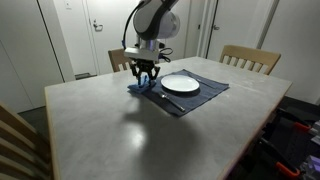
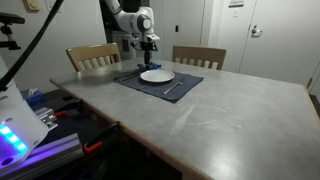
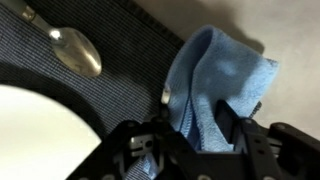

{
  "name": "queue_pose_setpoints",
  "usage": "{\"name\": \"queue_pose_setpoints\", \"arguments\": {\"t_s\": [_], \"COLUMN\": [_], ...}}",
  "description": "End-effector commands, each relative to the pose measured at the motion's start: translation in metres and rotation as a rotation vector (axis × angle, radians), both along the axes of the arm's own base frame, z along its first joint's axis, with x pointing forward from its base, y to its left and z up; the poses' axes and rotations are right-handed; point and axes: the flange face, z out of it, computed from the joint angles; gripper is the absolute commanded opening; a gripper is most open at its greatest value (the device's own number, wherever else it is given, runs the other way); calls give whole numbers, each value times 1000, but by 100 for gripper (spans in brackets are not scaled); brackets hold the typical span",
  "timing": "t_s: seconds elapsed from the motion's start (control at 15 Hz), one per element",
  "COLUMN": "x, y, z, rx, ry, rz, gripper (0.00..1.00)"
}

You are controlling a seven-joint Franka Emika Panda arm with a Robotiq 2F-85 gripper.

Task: Use the blue towel to wipe the white plate

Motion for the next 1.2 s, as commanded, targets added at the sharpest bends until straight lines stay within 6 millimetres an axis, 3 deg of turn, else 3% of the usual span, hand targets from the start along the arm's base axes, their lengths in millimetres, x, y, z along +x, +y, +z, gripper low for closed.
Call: {"name": "queue_pose_setpoints", "arguments": {"t_s": [0.0, 0.2, 0.27, 0.67, 1.13], "x": [-6, -6, -6, -5, -8], "y": [-5, -7, -7, -14, -35], "z": [16, 28, 33, 71, 121], "rx": [0, 2, 0, -24, -78], "ry": [17, 33, 40, 73, 103], "rz": [13, 24, 30, 61, 71], "gripper": [24, 2, 0, 2, 2]}}
